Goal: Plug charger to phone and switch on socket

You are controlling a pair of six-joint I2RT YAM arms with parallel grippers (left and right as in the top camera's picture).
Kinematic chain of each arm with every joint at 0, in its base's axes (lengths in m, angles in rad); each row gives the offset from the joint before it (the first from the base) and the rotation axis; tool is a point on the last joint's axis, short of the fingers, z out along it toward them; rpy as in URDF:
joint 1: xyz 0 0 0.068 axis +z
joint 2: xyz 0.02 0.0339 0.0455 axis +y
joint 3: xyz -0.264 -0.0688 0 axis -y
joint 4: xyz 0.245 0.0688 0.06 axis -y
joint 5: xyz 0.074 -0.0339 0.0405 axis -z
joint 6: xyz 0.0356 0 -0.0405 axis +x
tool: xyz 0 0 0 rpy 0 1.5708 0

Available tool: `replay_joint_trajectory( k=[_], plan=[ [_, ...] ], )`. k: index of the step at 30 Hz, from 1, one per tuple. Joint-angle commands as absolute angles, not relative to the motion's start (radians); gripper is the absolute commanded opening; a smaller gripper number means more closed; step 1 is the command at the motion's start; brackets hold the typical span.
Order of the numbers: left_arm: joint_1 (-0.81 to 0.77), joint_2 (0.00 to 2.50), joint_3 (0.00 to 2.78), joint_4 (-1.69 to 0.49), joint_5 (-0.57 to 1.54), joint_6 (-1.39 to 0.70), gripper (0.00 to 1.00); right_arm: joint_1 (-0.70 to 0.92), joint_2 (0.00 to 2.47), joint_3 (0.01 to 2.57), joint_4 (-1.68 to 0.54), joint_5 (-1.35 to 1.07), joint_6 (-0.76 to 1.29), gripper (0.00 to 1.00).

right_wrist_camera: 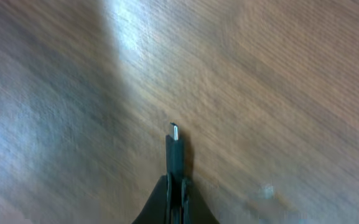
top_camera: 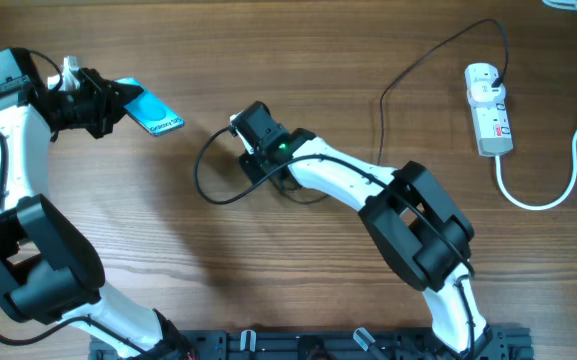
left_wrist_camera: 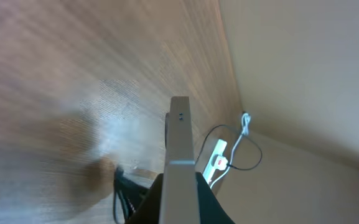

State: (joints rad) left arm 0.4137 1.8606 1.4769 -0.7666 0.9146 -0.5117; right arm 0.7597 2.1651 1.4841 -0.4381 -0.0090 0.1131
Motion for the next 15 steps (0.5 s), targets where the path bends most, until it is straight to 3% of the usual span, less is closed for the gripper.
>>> replay_joint_trajectory(
  k=[1,7,9,10,13,15],
  plan=[
    [0.417,1.833,1.483,-0.706,1.129,-0.474,0.04,0.688,2.078,1.454,-0.518,-0.153,0.134,0.04],
    [0.416,1.833,1.483,-0.700,1.182,-0.469,0.04,0.622,2.057,1.451,-0.674,-0.234,0.003,0.04],
    [0.416,1.833,1.483,-0.700,1.182,-0.469,0.04,0.622,2.058,1.451,-0.686,-0.228,-0.030,0.14],
    [0.416,1.833,1.483,-0.700,1.182,-0.469,0.04,0.625,2.058,1.451,-0.685,-0.207,-0.027,0.24],
    [0.416,1.833,1.483,-0.711,1.181,-0.448,0.04,0.630,2.059,1.451,-0.716,-0.142,-0.027,0.29],
    [0.416,1.833,1.483,-0.714,1.181,-0.448,0.04,0.631,2.063,1.451,-0.725,-0.142,-0.027,0.28]
  ],
)
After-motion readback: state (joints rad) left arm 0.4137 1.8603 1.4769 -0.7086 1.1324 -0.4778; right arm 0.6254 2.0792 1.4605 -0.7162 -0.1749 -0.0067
